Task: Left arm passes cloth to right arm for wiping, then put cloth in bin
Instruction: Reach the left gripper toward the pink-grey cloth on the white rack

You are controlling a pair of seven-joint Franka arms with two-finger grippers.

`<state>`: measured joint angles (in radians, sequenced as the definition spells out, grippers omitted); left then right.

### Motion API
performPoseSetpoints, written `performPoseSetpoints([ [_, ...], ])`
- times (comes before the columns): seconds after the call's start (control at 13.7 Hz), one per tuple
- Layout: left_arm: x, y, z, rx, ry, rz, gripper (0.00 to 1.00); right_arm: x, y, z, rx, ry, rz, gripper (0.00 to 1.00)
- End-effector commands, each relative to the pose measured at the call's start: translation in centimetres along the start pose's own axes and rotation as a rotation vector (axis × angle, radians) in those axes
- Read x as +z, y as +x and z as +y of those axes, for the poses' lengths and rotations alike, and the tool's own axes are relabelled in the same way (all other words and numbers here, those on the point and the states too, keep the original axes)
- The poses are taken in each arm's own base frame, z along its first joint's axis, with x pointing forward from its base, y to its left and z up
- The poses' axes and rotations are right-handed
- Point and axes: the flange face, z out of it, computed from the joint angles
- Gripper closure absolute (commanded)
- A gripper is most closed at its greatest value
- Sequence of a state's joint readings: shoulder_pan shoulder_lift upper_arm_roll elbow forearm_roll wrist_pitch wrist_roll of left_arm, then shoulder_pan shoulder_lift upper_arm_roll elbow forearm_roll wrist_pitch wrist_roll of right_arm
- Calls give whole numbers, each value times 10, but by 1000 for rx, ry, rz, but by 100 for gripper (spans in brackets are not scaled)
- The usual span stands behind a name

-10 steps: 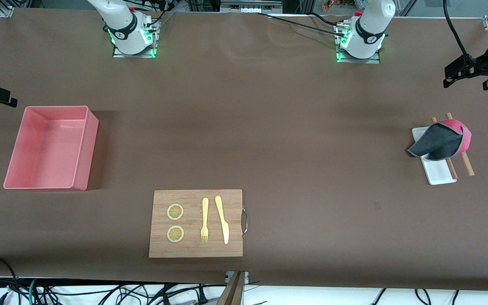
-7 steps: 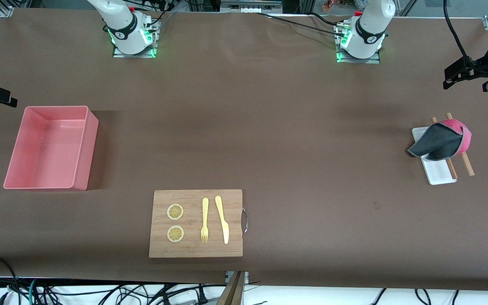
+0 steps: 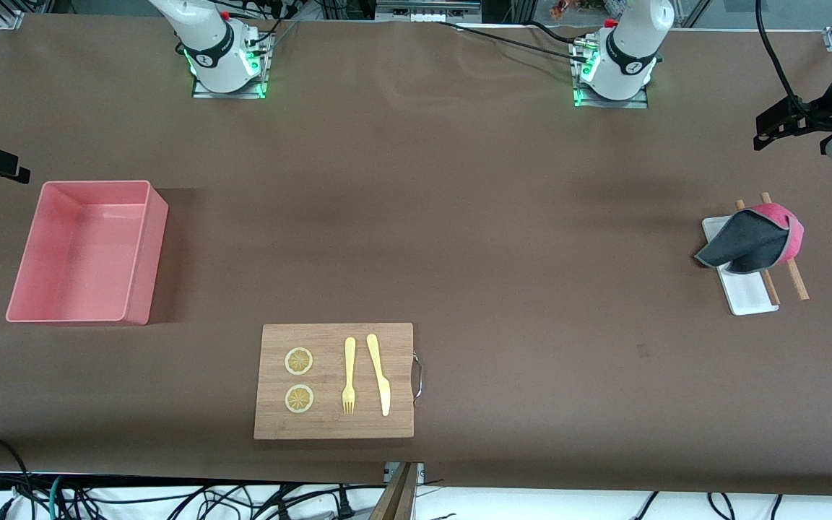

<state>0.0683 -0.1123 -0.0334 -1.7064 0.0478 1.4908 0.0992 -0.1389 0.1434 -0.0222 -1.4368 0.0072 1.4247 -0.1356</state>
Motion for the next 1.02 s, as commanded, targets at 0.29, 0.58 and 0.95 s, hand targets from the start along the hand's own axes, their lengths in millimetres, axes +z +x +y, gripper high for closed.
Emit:
performPoseSetpoints([
  [0.29, -1, -1, -5, -23, 8, -17, 0, -1, 0, -2, -3, 15, 9, 0],
  [0.58, 32, 19, -41, -85, -4, -52, 0, -4, 1, -3, -6, 14, 15, 0],
  [0.95, 135, 53, -145, -175, -6, -54, 0, -4, 1, -3, -5, 16, 15, 0],
])
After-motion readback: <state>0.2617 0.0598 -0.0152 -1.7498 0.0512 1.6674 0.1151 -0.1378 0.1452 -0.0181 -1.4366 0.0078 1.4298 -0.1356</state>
